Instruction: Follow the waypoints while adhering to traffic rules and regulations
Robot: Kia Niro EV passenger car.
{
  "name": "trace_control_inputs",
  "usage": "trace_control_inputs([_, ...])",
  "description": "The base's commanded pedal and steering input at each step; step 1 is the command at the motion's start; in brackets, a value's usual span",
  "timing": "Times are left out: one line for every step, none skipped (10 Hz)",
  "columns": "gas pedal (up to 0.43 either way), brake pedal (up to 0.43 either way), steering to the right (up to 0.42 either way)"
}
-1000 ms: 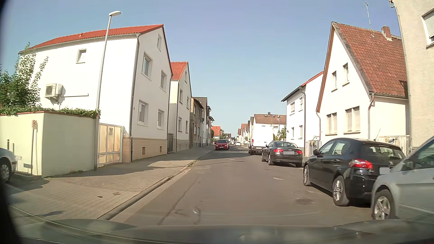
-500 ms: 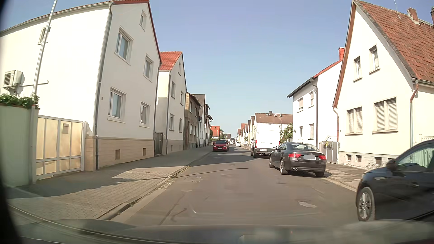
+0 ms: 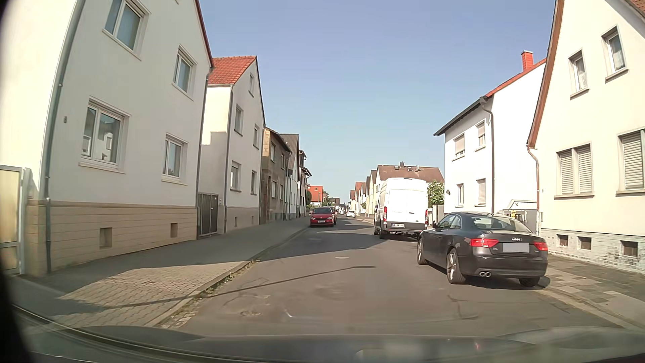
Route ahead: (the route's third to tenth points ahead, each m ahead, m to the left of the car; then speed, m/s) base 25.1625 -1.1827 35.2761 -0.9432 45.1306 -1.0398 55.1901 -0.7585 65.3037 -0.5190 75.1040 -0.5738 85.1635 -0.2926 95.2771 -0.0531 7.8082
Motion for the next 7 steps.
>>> trace_control_inputs([0.000,0.030,0.006])
trace_control_inputs([0.000,0.030,0.005])
trace_control_inputs([0.000,0.030,0.004])
trace_control_inputs([0.000,0.030,-0.001])
trace_control_inputs([0.000,0.030,-0.010])
trace_control_inputs([0.000,0.030,-0.016])
trace_control_inputs([0.000,0.030,-0.019])
